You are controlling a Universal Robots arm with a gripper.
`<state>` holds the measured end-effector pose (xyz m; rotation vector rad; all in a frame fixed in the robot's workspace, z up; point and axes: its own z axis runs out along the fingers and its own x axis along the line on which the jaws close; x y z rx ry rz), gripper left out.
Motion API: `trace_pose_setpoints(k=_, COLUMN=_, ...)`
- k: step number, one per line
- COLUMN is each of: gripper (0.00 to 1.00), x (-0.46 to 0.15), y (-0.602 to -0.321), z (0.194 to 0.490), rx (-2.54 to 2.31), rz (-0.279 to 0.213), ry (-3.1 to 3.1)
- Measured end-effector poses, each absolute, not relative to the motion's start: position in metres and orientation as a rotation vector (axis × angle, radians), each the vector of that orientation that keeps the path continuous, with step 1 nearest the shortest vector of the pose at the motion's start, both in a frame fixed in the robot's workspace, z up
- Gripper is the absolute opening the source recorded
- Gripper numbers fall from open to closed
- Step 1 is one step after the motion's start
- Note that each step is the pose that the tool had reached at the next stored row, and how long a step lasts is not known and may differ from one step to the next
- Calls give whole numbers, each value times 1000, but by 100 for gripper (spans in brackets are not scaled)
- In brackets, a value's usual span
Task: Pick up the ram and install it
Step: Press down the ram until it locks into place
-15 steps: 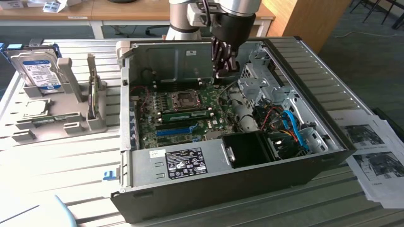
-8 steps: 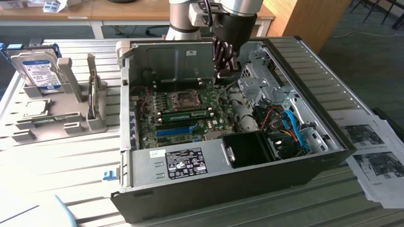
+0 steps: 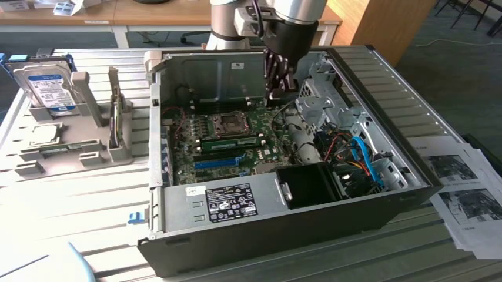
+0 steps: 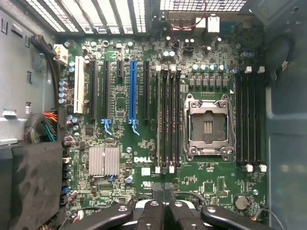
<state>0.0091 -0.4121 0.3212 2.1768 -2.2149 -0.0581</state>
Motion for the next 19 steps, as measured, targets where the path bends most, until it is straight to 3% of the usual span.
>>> trace_pose_setpoints(k=19, gripper=9, x=9, y=-412, z=292, rx=2177, rz=-58, ry=-2215)
